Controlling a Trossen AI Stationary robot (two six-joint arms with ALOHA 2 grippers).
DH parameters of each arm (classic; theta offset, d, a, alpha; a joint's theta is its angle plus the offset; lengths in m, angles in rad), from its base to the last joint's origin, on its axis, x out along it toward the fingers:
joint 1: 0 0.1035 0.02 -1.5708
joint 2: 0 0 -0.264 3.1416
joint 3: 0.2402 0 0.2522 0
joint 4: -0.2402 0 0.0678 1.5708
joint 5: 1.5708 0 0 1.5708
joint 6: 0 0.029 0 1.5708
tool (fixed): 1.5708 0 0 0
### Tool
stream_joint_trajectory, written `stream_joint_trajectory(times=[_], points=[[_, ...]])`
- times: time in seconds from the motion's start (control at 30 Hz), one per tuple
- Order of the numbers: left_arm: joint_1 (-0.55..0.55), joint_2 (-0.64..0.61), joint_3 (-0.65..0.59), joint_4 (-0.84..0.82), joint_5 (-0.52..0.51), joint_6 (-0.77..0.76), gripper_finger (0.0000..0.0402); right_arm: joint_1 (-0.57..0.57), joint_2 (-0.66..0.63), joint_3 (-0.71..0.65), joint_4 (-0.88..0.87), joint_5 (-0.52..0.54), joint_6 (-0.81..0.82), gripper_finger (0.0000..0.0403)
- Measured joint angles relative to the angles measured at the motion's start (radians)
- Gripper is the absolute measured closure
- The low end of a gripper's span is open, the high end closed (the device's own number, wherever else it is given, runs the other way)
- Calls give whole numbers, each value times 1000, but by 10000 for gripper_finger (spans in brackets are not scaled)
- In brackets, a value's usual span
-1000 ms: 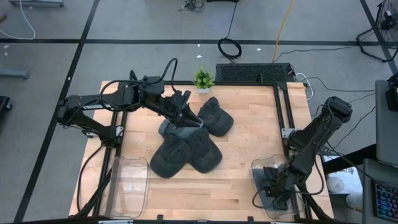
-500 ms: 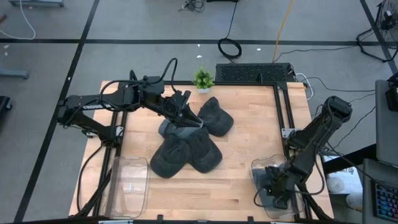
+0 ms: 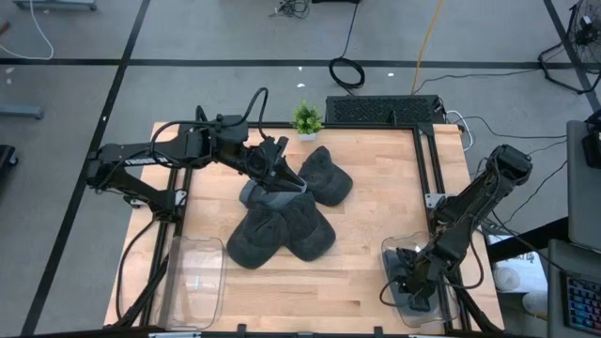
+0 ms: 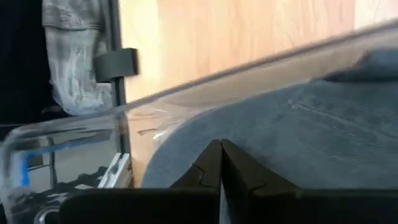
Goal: Pick & Place hat
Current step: Put the bottom gray cap into the right transparent bin, then put the gray cap into the right transparent bin
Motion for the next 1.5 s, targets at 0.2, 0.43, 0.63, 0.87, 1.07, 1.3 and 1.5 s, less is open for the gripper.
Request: stream_joint_trajectory(times=[0.2, 0.43, 0.63, 0.87, 1.07, 1.3, 1.5], points=[[0, 0, 0, 0, 0, 0, 325, -5, -56, 27, 102, -3, -26, 403], [0, 0, 0, 0, 0, 0, 325, -20, -115, 27, 207, 30, -253, 403], [0, 0, 0, 0, 0, 0, 325, -101, -167, 28, 311, 308, -683, 403], [0, 0, 0, 0, 0, 0, 325, -238, -177, 28, 441, 471, -1007, 402], [0, 0, 0, 0, 0, 0, 325, -330, -184, 28, 462, 469, -1021, 372], [0, 0, 0, 0, 0, 0, 325, -378, -190, 28, 515, 470, -1037, 280], [0, 0, 0, 46, 0, -14, 325, -397, -190, 28, 517, 468, -1063, 208]])
